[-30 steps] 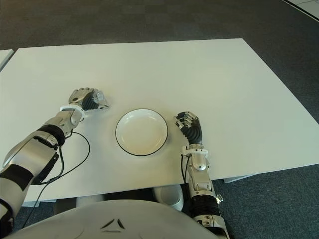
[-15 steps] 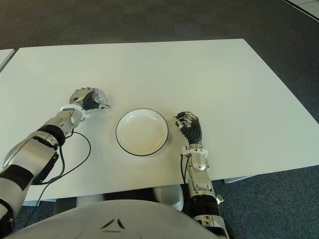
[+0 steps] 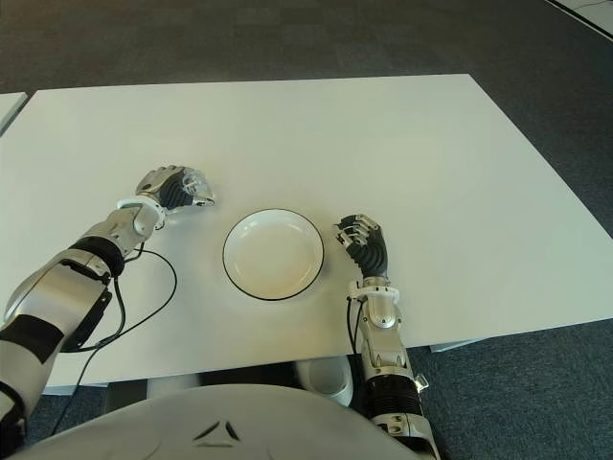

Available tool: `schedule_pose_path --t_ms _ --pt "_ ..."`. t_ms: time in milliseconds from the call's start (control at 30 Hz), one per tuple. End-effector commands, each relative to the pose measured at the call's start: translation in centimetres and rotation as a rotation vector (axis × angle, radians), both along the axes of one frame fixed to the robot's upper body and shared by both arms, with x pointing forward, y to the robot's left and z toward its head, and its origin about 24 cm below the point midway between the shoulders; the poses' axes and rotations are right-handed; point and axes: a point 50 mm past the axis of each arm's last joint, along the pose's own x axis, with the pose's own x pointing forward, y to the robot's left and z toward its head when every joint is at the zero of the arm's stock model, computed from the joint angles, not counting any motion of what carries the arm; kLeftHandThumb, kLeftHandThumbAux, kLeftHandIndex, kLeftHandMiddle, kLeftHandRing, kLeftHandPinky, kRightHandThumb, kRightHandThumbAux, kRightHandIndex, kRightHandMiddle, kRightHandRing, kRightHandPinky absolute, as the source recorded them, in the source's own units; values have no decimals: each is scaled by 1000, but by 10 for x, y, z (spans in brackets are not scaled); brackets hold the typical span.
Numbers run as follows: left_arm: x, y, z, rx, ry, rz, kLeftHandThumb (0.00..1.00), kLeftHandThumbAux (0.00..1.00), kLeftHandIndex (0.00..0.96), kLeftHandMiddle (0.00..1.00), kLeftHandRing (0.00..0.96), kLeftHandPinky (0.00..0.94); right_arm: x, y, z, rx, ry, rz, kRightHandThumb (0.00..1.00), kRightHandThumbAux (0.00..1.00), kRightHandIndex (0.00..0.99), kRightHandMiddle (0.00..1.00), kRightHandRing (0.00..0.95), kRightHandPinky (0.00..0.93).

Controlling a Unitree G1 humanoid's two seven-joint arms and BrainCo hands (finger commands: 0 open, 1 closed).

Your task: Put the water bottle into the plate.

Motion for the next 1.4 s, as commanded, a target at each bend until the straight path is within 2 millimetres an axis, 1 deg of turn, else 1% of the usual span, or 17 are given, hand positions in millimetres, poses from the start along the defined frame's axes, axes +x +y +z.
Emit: schedule_pose_path --t_ms 33,267,367,433,633,800,967,1033,1100,1233,1400 --pt "13 -2 22 -36 -64 -30 852 670 396 537 864 814 1 0 -2 6 11 2 706 728 430 513 525 530" --pt "19 -5 39 -56 -130 -78 852 670 396 534 868 815 1 0 -2 4 15 4 706 729 430 529 540 544" --pt "24 -11 55 -51 -199 -133 852 670 396 533 871 817 2 1 -2 6 15 5 706 729 429 532 541 540" --pt "26 -14 62 -44 -233 -158 852 670 395 532 872 817 2 1 -2 9 15 5 706 729 429 532 541 539" --pt "26 -24 77 -47 -311 -223 852 670 395 531 871 820 2 1 -2 10 16 8 706 729 430 534 539 535" --pt "21 -38 91 -56 -380 -316 852 671 395 530 871 816 2 1 -2 11 16 12 706 729 429 533 536 530" --pt "14 -50 97 -69 -405 -374 851 671 394 530 867 809 3 2 -2 11 13 15 706 729 429 537 538 535" --pt "10 -61 98 -78 -413 -409 851 671 394 531 866 810 3 2 -2 10 12 17 706 729 429 542 541 538" --pt "5 -69 97 -91 -419 -440 851 671 394 532 864 815 3 3 -2 9 11 18 706 729 430 547 544 540" --pt "1 -76 97 -100 -418 -467 850 671 394 533 863 822 3 3 -2 8 12 19 706 729 430 550 545 539" --pt "-8 -90 92 -99 -407 -533 850 670 394 536 861 825 3 3 -3 10 17 18 706 729 430 550 542 531"
